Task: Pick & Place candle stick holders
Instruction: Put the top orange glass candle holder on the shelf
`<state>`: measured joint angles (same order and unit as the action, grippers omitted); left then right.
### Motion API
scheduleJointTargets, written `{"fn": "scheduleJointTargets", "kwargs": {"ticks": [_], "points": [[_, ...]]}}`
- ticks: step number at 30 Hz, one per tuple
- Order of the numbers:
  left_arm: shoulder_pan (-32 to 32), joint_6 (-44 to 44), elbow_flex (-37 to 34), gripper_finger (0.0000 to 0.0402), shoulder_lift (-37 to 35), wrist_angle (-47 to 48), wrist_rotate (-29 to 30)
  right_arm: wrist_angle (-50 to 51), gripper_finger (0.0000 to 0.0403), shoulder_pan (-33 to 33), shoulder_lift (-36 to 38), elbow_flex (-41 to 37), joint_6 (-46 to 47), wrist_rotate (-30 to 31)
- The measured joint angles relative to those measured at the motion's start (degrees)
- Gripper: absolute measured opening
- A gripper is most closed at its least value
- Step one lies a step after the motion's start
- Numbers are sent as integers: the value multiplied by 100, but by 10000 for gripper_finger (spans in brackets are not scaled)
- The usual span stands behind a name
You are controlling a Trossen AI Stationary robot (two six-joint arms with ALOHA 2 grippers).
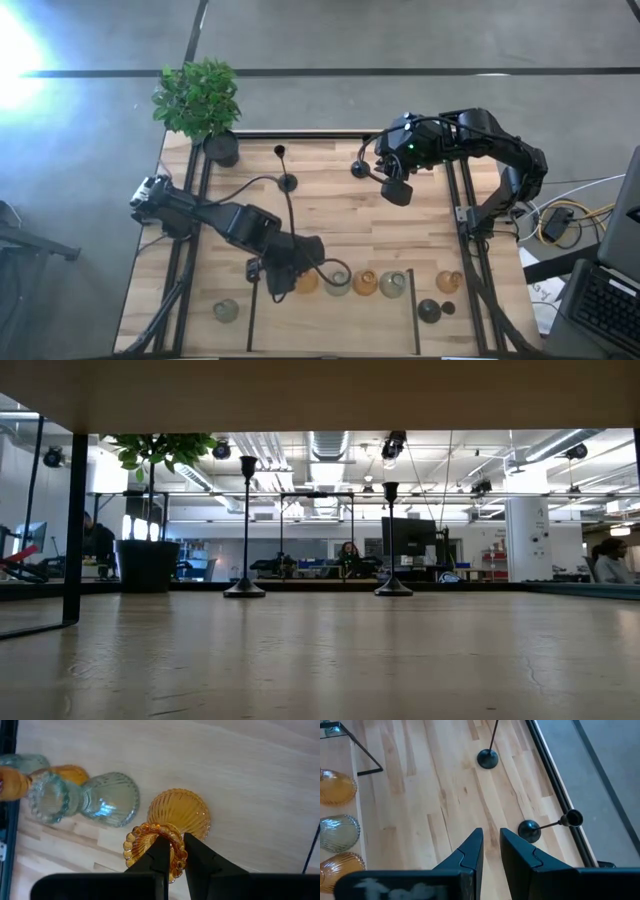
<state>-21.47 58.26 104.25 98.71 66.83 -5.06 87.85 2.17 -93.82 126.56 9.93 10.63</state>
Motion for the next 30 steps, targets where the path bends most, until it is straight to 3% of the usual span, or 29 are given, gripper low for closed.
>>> {"fn": "scheduleJointTargets", "kwargs": {"ticks": [19,25,30], "points": [[15,182,-4,36,64,-209,-38,11,56,0,0,0,13,-9],[36,162,-4,73,73,-179,-20,13,56,0,0,0,13,-9],[39,11,-4,76,77,-233,61,15,56,0,0,1,8,-9]]}}
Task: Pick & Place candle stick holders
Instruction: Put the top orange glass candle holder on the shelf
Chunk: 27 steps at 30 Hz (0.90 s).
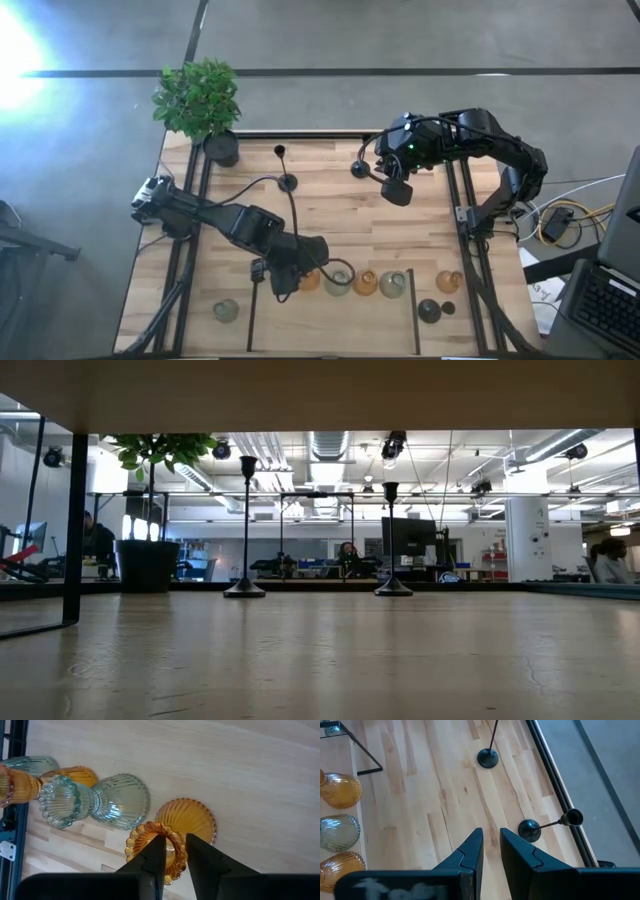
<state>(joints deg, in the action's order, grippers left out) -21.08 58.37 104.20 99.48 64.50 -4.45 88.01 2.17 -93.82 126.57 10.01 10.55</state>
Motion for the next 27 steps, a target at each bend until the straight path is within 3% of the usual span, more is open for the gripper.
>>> {"fn": "scheduleJointTargets", "kwargs": {"ticks": [17,27], "points": [[0,-21,0,80,0,-310,4,9,56,0,0,0,0,-4],[-4,-513,2,81,-13,-296,2,102,56,-2,9,1,6,-15]]}}
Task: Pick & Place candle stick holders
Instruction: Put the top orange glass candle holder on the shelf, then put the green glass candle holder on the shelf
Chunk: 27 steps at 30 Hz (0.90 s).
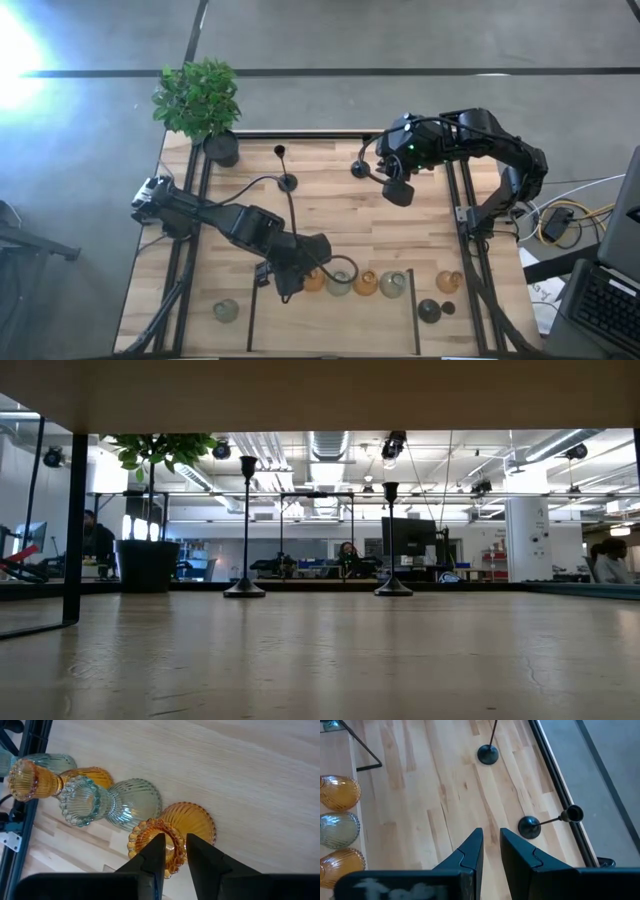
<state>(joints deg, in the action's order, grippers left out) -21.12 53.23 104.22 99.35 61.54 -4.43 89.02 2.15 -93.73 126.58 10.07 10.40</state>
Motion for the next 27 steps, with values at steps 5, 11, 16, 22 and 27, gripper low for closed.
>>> {"fn": "scheduleJointTargets", "kwargs": {"ticks": [5,11,16,22,27], "points": [[-11,-70,3,81,-78,14,0,86,56,0,0,0,0,-6],[-26,-334,7,81,-272,172,258,93,56,0,0,0,0,-7],[-47,-978,9,81,-648,351,652,99,56,0,0,-2,3,-9],[-48,-2438,11,81,-1337,560,1415,99,56,0,16,0,74,-230],[-45,-3911,0,81,-1926,1358,2373,102,56,-4,80,-2,198,-400]]}}
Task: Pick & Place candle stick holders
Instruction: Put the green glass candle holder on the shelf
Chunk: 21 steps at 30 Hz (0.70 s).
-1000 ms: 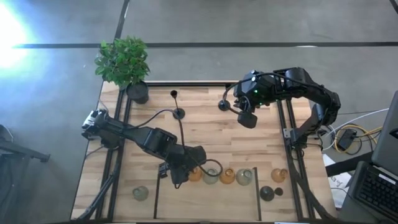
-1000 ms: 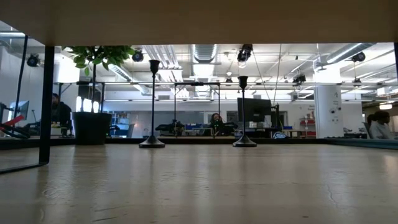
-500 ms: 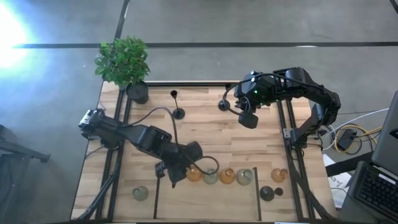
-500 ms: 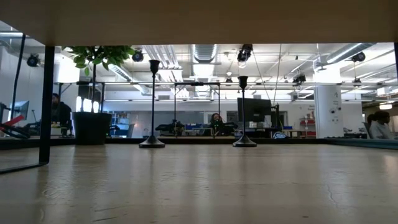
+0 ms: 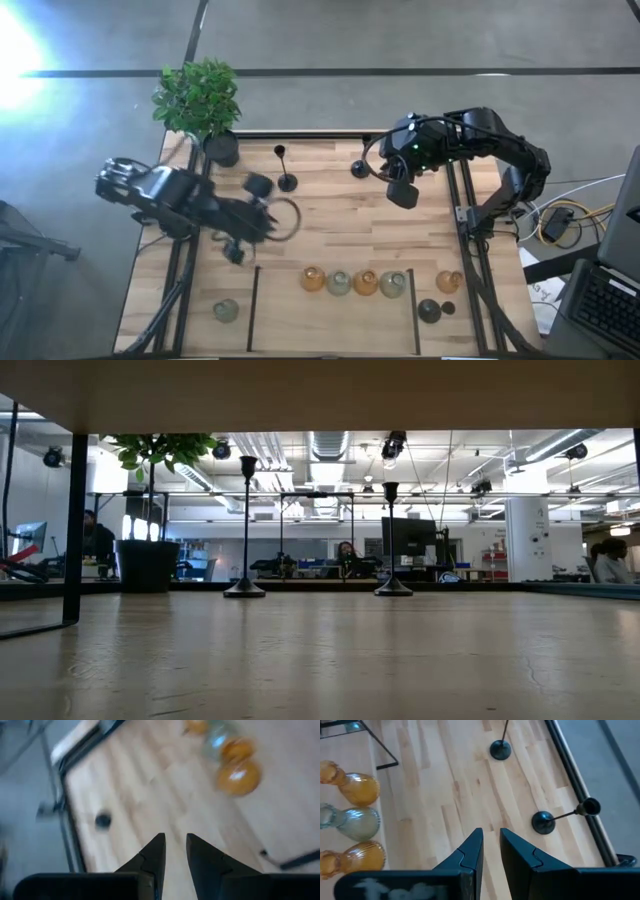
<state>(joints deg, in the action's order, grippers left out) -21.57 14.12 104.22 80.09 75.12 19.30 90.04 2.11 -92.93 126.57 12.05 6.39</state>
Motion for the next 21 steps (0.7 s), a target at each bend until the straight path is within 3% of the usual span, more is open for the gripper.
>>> {"fn": "scheduleJointTargets", "kwargs": {"ticks": [7,14,17,21], "points": [[1,-3160,-83,81,-672,1532,-19,-1,56,2,141,2,79,-89],[1,-5658,-753,81,-1284,1518,-531,-2,56,2,184,1,91,-86],[1,-6147,-1109,81,-1448,1481,-704,-2,56,-4,184,2,240,-137],[1,-6474,-1622,80,-1645,1494,-832,-4,56,-21,259,-3,479,-847]]}}
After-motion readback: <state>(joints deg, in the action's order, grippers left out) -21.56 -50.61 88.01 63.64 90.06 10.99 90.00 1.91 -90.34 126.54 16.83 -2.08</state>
